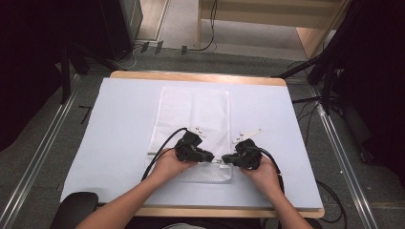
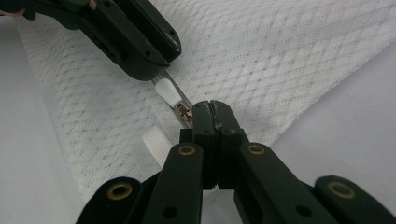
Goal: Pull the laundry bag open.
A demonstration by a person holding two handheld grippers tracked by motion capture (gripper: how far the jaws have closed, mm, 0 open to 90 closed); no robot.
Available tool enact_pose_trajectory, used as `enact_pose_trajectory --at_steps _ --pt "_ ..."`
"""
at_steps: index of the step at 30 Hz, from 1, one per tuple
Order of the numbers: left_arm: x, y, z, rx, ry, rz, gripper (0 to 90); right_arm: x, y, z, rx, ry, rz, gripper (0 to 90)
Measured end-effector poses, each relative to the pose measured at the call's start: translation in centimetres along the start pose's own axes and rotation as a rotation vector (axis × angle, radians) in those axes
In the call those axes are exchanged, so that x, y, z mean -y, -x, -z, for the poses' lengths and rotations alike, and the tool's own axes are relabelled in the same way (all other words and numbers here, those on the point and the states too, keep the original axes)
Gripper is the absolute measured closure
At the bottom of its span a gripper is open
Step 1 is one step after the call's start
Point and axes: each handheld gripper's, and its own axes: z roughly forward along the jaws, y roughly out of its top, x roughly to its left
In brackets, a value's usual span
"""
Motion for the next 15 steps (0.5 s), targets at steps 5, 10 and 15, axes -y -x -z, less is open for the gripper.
enact_pose_trajectory --at_steps 5,10,15 --pt "-0.02 -0.21 -0.46 0.013 -0.009 0.017 80.3 0.05 -0.13 -0.03 0.008 0.002 0.011 90.0" --pt "-0.05 -0.03 -0.80 0.031 -0.008 0.022 79.0 0.08 -0.18 -0.10 0.004 0.006 0.014 90.0" --pt "-0.11 0.17 -1.04 0.051 -0.004 0.029 77.6 0.08 -0.18 -0.11 0.003 0.008 0.015 90.0"
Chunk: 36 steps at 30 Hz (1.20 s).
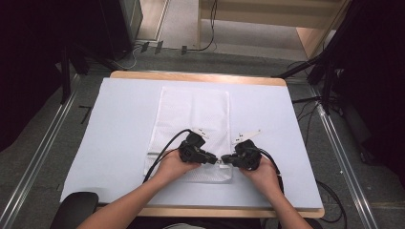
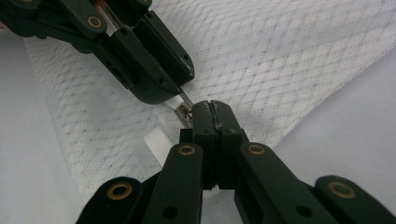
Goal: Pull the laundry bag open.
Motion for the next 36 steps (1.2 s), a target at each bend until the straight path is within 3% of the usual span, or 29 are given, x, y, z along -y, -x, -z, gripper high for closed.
enact_pose_trajectory --at_steps 4,7,16,21,27,36 --pt "0.01 0.37 -0.27 0.004 -0.009 -0.016 78.1 0.01 -0.03 0.01 0.000 -0.001 0.002 90.0" --pt "0.19 0.61 -0.45 -0.019 -0.012 -0.038 83.1 0.02 0.00 0.02 -0.001 0.000 0.001 90.0" --pt "0.20 0.45 -0.45 -0.006 -0.014 -0.035 87.5 0.14 -0.10 0.02 0.000 0.004 0.009 90.0" --pt "0.02 0.35 -0.41 0.005 -0.023 -0.018 87.7 0.24 -0.25 -0.02 0.013 0.013 0.055 90.0" --pt "0.02 -0.32 -0.14 0.046 -0.034 0.040 87.8 0.24 -0.30 -0.04 0.013 0.009 0.063 90.0" --pt "0.02 -0.35 0.23 0.047 -0.059 0.061 88.0 0.26 -0.38 -0.19 -0.004 0.015 0.074 90.0"
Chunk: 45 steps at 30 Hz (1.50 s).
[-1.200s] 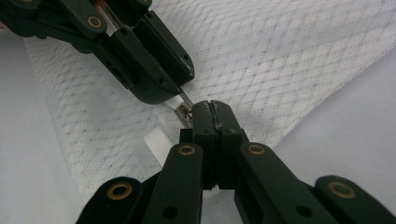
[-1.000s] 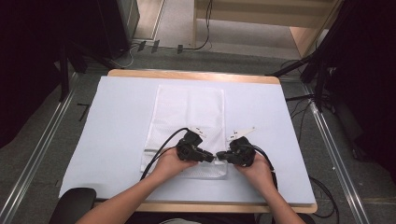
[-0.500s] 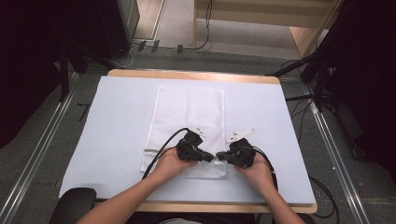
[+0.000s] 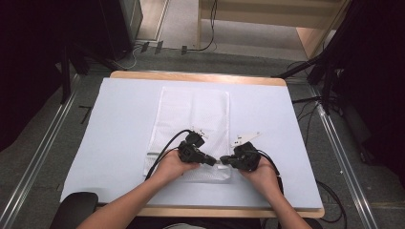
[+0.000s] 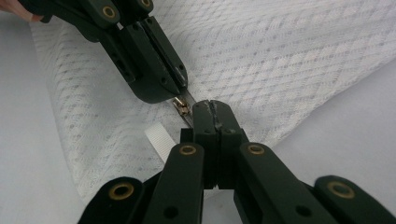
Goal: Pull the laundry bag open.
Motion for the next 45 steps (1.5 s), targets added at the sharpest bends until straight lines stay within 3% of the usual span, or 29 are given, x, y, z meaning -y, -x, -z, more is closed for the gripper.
enact_pose_trajectory --at_steps 7,18,30,45 --pt "0.1 -0.8 1.1 0.017 -0.007 0.049 88.1 0.1 -0.1 0.0 0.008 -0.002 0.010 90.0" --pt "0.9 -1.8 3.6 0.034 -0.004 0.087 88.0 0.1 0.1 0.1 -0.001 -0.002 0.018 90.0" --pt "1.9 -2.6 6.2 0.013 0.005 0.110 87.9 0.1 0.3 0.0 -0.016 0.000 0.013 90.0" --pt "2.8 -3.2 7.7 0.002 0.005 0.122 87.9 0.1 0.5 0.0 -0.031 0.005 0.014 90.0"
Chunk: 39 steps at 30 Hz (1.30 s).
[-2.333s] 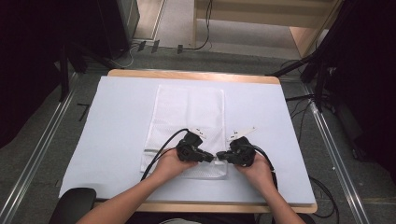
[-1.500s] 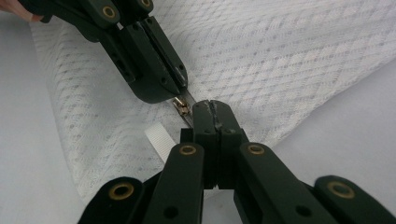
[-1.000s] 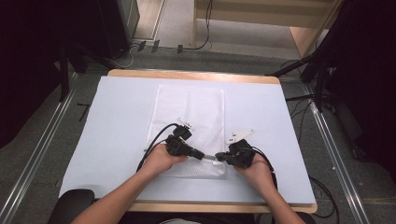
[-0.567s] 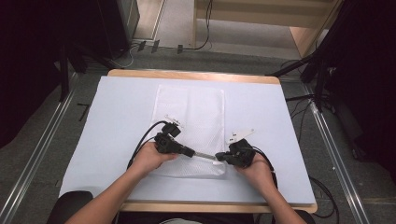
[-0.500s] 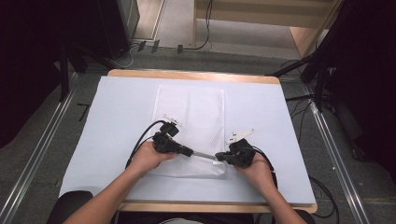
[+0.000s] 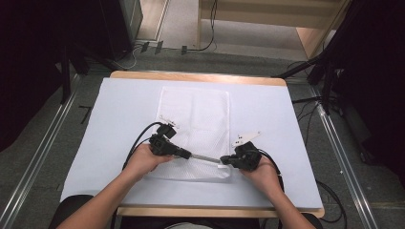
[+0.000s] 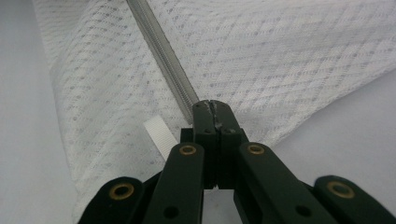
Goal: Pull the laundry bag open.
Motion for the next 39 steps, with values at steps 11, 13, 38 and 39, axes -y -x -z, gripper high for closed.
enact_pose_trajectory --at_steps 11,13,38,39 --pt "0.7 -0.8 1.5 0.009 0.012 0.015 87.9 0.0 0.0 0.0 0.001 0.000 -0.009 90.0" --pt "0.9 -0.9 1.7 0.019 0.012 0.020 87.9 0.0 -0.1 0.0 0.004 -0.003 -0.010 90.0" --pt "3.4 -2.9 5.5 -0.048 0.041 0.069 87.9 -0.1 -0.2 0.0 0.012 -0.006 -0.006 90.0" --pt "3.6 -3.1 5.8 -0.053 0.047 0.075 87.9 -0.1 -0.2 0.0 0.011 -0.006 -0.006 90.0"
